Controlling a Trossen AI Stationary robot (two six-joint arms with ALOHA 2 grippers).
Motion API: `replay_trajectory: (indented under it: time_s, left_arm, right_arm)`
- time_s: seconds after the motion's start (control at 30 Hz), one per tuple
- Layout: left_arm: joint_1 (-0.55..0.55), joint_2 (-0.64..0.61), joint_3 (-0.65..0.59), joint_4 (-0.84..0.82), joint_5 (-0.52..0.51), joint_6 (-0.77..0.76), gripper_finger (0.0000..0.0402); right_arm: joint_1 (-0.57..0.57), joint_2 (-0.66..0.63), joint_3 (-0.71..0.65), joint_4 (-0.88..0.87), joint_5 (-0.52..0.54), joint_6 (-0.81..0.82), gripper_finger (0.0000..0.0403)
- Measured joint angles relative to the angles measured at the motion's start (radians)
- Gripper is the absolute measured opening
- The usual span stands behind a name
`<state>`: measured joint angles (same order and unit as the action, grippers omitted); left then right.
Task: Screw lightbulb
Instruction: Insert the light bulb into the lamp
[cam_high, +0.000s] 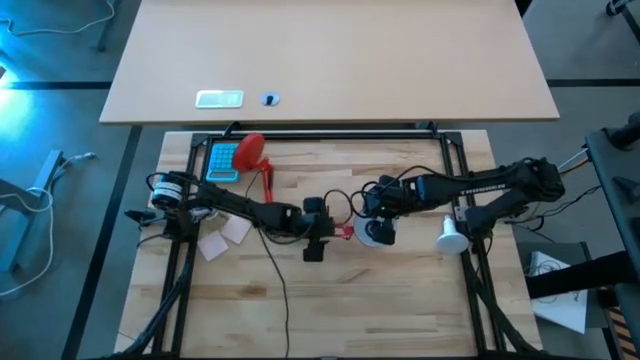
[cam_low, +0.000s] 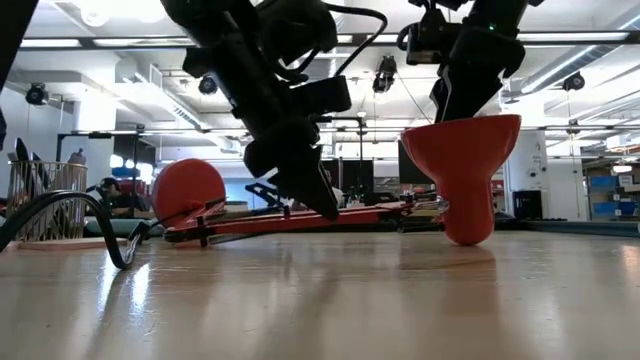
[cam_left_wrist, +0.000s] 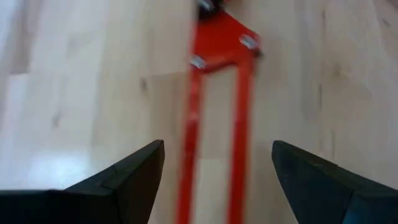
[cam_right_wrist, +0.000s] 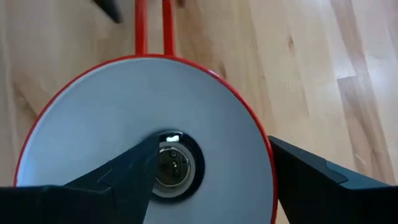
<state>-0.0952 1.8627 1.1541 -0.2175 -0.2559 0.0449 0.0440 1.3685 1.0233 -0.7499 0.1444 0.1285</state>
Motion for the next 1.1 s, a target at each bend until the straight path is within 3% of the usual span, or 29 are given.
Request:
replay_trajectory:
  time_s: [0.17, 0.67, 0.8, 0.97, 1.1]
  left_arm:
    - [0.015, -0.025, -0.002, 0.009, -0.001, 0.024, 0.0288]
    - [0.029, 0.095, -0.011, 0.054, 0.027, 0.039, 0.0283]
    - [0.02, 0.097, -0.01, 0.056, -0.007, 0.022, 0.0248]
    - [0.015, 0.096, -0.011, 0.049, -0.015, 0.034, 0.0154]
    - [0.01, 0.096, -0.011, 0.047, -0.022, 0.033, 0.0153]
  right_arm:
    - [0.0, 0.0, 0.0, 0.001, -0.003, -0.007, 0.0278]
    - [0.0, 0.0, 0.0, 0.001, 0.003, 0.001, 0.028]
    - [-0.006, 0.0, 0.0, 0.002, 0.042, 0.013, 0.0283]
    - [-0.033, 0.0, -0.001, 0.0, 0.096, 0.025, 0.0273]
    - [-0.048, 0.0, -0.001, -0.006, 0.094, 0.028, 0.027]
